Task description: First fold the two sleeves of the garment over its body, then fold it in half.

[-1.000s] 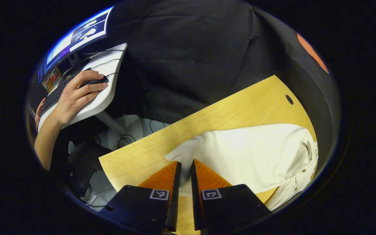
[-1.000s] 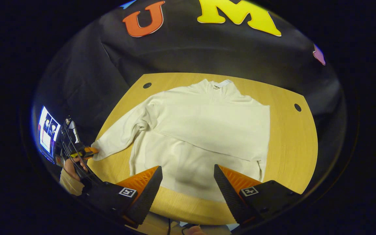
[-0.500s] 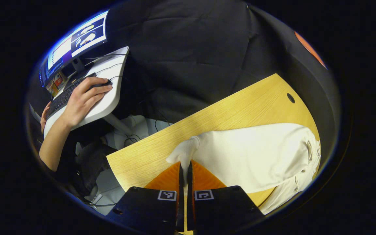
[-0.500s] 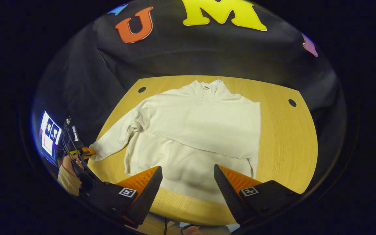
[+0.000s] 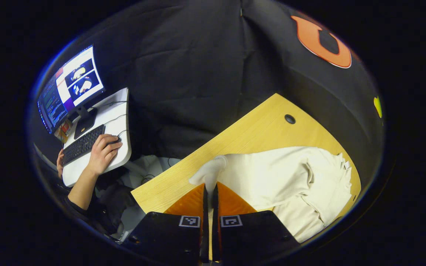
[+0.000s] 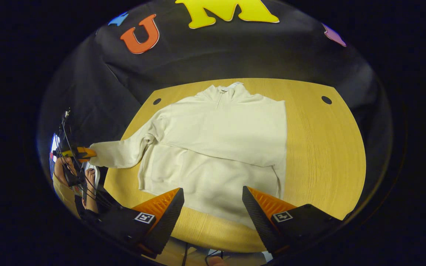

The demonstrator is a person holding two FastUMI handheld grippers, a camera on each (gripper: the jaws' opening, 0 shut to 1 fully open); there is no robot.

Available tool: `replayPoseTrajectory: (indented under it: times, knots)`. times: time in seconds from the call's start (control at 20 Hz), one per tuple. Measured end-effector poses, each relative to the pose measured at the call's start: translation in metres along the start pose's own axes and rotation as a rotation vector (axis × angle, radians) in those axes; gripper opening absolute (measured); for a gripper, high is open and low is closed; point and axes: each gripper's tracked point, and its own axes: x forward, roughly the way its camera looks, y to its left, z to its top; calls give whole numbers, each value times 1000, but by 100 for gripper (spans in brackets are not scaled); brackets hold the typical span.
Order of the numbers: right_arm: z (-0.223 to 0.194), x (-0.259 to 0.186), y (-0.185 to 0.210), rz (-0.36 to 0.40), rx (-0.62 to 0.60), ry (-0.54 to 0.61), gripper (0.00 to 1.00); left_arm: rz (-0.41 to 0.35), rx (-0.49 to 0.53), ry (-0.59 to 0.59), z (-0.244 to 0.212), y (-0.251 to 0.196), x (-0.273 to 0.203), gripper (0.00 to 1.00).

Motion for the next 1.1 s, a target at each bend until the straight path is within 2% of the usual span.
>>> replayPoseTrajectory:
  times: [0.15,0.3,0.6,0.7,0.8,0.9,0.95,1.1]
  knots:
    - [-1,-5,-13,17,37,-6,94,-42,61,-22,13,-47,-20,6]
    - [0,-11,-32,23,75,-26,96,-88,148,-37,14,-111,-34,6]
    - [-2,-23,-81,-20,128,-43,94,-154,275,-49,-5,-222,-53,6]
    - [-5,-29,-99,-40,148,-49,97,-181,307,-45,-16,-259,-59,6]
    - [-8,-31,-114,-53,176,-50,94,-212,356,-34,-32,-293,-59,6]
    - [-10,-35,-129,-68,198,-53,97,-243,411,-30,-48,-330,-63,6]
    - [-10,-37,-134,-76,206,-56,94,-254,436,-27,-57,-348,-64,6]
    - [-13,-44,-154,-103,227,-61,94,-295,499,-8,-90,-398,-71,6]
